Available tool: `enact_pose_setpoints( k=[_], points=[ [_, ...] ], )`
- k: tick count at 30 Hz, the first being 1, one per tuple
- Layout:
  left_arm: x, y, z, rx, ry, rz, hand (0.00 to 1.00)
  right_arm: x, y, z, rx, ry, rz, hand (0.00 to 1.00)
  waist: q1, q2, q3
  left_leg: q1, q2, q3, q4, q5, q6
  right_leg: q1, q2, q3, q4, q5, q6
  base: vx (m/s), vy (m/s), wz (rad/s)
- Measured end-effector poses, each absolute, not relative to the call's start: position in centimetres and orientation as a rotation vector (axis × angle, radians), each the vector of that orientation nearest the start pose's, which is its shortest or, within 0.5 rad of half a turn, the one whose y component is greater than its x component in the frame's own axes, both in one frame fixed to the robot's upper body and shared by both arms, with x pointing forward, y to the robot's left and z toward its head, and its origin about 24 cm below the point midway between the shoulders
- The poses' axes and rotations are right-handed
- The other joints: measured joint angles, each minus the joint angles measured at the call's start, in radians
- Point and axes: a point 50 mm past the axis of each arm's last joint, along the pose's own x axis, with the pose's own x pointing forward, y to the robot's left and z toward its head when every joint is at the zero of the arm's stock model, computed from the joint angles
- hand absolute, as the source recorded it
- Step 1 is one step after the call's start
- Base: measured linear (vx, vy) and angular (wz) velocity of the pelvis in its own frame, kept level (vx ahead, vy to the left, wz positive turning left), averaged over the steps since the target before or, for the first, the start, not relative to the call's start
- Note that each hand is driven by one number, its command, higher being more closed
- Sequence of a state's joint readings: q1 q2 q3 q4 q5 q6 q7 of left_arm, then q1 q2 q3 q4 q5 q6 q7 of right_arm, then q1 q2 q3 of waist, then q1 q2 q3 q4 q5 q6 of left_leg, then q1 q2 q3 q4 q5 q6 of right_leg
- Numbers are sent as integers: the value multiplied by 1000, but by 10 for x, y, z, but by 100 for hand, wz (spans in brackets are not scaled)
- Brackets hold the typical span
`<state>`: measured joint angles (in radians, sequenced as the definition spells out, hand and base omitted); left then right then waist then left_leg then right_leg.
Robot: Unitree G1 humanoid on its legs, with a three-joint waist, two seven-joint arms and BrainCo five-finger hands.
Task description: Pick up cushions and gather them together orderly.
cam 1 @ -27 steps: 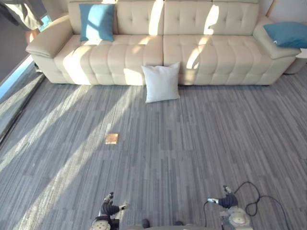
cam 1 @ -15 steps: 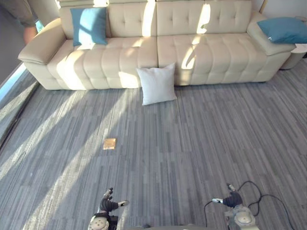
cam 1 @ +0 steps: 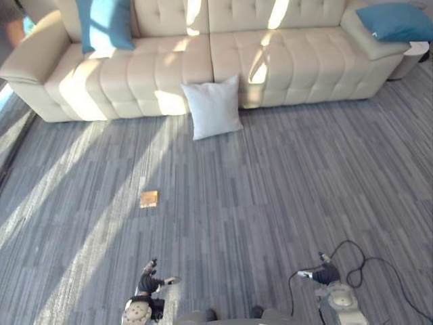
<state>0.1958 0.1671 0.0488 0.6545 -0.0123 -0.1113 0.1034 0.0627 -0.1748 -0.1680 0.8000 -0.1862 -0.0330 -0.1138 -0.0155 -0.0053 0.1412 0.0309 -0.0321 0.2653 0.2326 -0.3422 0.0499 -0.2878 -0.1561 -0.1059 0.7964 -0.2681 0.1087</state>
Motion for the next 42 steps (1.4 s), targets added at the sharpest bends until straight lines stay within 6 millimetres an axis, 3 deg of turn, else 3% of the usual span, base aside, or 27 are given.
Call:
enact_pose_setpoints(
  k=[3, 6, 7, 8, 9, 10, 12, 13, 15, 16, 18, 21, 22, 24, 25, 26, 27, 30, 31, 32, 34, 35, 37, 38, 40, 41, 42],
  points=[
    [135, 230, -113, 172, 732, 256, 0, 145, -242, -122, -283, 839, -271, 0, -9, 5, 28, 62, -3, -40, 5, -38, 12, -116, -24, -59, 65, -39, -17, 264, 73, 32],
    [155, 227, -106, 176, 684, 236, 0, 150, -244, -119, -293, 823, -269, 0, -34, 30, 66, 142, 57, -94, -49, -33, 4, -197, 22, -159, -191, 19, -43, 530, -30, 72],
    [164, 226, -102, 180, 657, 225, 0, 149, -244, -119, -293, 826, -270, 0, -40, 45, 85, 177, 75, -125, -81, -16, -35, -219, 53, -168, -333, 106, -44, 568, -106, 78],
    [169, 226, -100, 184, 643, 225, 0, 147, -244, -120, -293, 831, -270, 0, -48, 26, 84, 199, 76, -146, -97, -10, -55, -226, 54, -157, -434, 170, -49, 647, -172, 107],
    [171, 226, -99, 184, 639, 224, 0, 144, -246, -120, -297, 839, -277, 0, -66, 8, 81, 231, 85, -182, -100, -25, -83, -234, 56, -121, -454, 307, -80, 546, -179, 91],
    [172, 224, -100, 178, 641, 223, 0, 141, -249, -121, -299, 846, -287, 0, -75, 17, 83, 239, 99, -195, -95, -30, -96, -243, 60, -111, -408, 348, -130, 667, -237, 66],
    [173, 219, -104, 163, 657, 215, 0, 158, -250, -114, -286, 800, -301, 0, -81, 34, 85, 223, 125, -193, -3, 60, -230, -270, 46, -127, -223, 186, -149, 652, -245, 23],
    [172, 218, -105, 158, 663, 214, 0, 159, -250, -113, -286, 793, -299, 0, -79, 35, 85, 206, 129, -190, 62, 100, -238, -249, 49, -132, -213, 158, -152, 838, -318, 19],
    [165, 214, -111, 144, 696, 214, 0, 159, -248, -113, -290, 791, -285, 0, -75, 37, 91, 62, 184, -178, 444, 394, -251, -87, 78, -148, -301, 101, -157, 768, -276, 10],
    [163, 213, -112, 140, 699, 211, 0, 161, -246, -112, -285, 781, -285, 0, -62, 42, 101, -18, 233, -166, 637, 375, -242, 5, 110, -153, -370, 100, -158, 514, -146, -9],
    [164, 212, -111, 135, 695, 210, 0, 164, -240, -111, -239, 753, -310, 0, -21, 16, 118, -212, 294, -87, 883, 203, -110, 197, 141, -138, -511, 96, -166, 653, -134, -23],
    [165, 209, -108, 128, 675, 198, 0, 171, -237, -105, -205, 709, -317, 0, 11, -9, 133, -421, 254, -36, 686, 126, -89, 345, 135, -99, -648, 81, -145, 576, -27, -33],
    [166, 209, -107, 128, 670, 196, 0, 173, -237, -104, -205, 706, -317, 0, 23, -8, 135, -448, 234, -48, 598, 126, -90, 362, 132, -84, -662, 73, -134, 535, 95, -64],
    [162, 209, -109, 123, 680, 196, 0, 172, -239, -105, -199, 710, -328, 0, 38, 0, 135, -458, 166, -110, 213, 191, -148, 422, 122, -47, -696, 43, -98, 524, 162, -67],
    [154, 209, -113, 121, 703, 203, 0, 170, -239, -107, -201, 722, -329, 0, 55, 8, 132, -431, 152, -139, 95, 384, -121, 458, 128, -4, -701, 7, -75, 713, 260, -68],
    [155, 210, -112, 121, 700, 205, 0, 169, -232, -111, -184, 740, -316, 0, 56, -29, 118, -429, 122, -120, 130, 327, -66, 455, 86, 30, -678, -1, -67, 705, 267, -52],
    [156, 214, -110, 126, 691, 216, 0, 169, -232, -111, -185, 738, -316, 0, 56, -31, 116, -434, 112, -120, 151, 303, -54, 445, 77, 40, -654, -2, -65, 704, 264, -17],
    [154, 213, -112, 125, 699, 228, 0, 170, -227, -111, -203, 739, -291, 0, 57, -52, 111, -374, 94, -47, 252, 152, -10, 326, 9, 117, -268, -7, 43, 532, 204, -37],
    [149, 214, -114, 128, 717, 232, 0, 170, -224, -112, -220, 741, -266, 0, 52, -53, 112, -300, 84, -32, 252, 105, 2, 256, -19, 125, -42, 78, 165, 568, 145, -36],
    [147, 216, -115, 137, 729, 235, 0, 169, -222, -114, -235, 751, -251, 0, 47, -51, 114, -211, 80, -23, 234, 69, 8, 191, -41, 105, 162, 71, 141, 676, 155, -29],
    [144, 219, -115, 152, 735, 247, 0, 171, -216, -114, -247, 746, -219, 0, 27, -49, 112, -74, 80, -19, 149, 61, 9, 102, -54, 24, 273, 20, 43, 524, 32, -19],
    [146, 223, -114, 167, 729, 254, 0, 173, -214, -113, -252, 734, -206, 0, 26, -38, 111, -1, 87, -15, 78, 62, 7, 37, -48, -32, 228, -5, -3, 509, -3, -17],
    [152, 226, -111, 177, 713, 253, 0, 174, -213, -112, -260, 731, -195, 0, 14, -34, 114, 66, 104, -15, 28, 64, 4, -42, -20, -84, 45, -26, -38, 519, -78, 6],
    [154, 225, -111, 175, 711, 251, 0, 174, -214, -112, -264, 730, -196, 0, 4, -35, 114, 87, 115, -15, 19, 64, 4, -72, 0, -89, -90, -13, -44, 623, -182, 34],
    [152, 225, -113, 176, 728, 250, 0, 168, -216, -114, -268, 747, -201, 0, -12, -39, 112, 131, 133, -20, 16, 57, -26, -92, 40, -65, -405, 120, -54, 545, -206, 40],
    [149, 225, -115, 177, 738, 251, 0, 158, -217, -118, -270, 775, -204, 0, -23, -69, 100, 171, 128, -30, 17, 35, -100, -66, 53, -36, -610, 300, -53, 592, -242, 45],
    [145, 217, -121, 153, 769, 243, 0, 151, -226, -121, -297, 808, -212, 0, -27, -38, 106, 214, 149, -72, 27, 4, -147, -51, 71, -28, -582, 442, -108, 574, -226, 22]
  ],
)
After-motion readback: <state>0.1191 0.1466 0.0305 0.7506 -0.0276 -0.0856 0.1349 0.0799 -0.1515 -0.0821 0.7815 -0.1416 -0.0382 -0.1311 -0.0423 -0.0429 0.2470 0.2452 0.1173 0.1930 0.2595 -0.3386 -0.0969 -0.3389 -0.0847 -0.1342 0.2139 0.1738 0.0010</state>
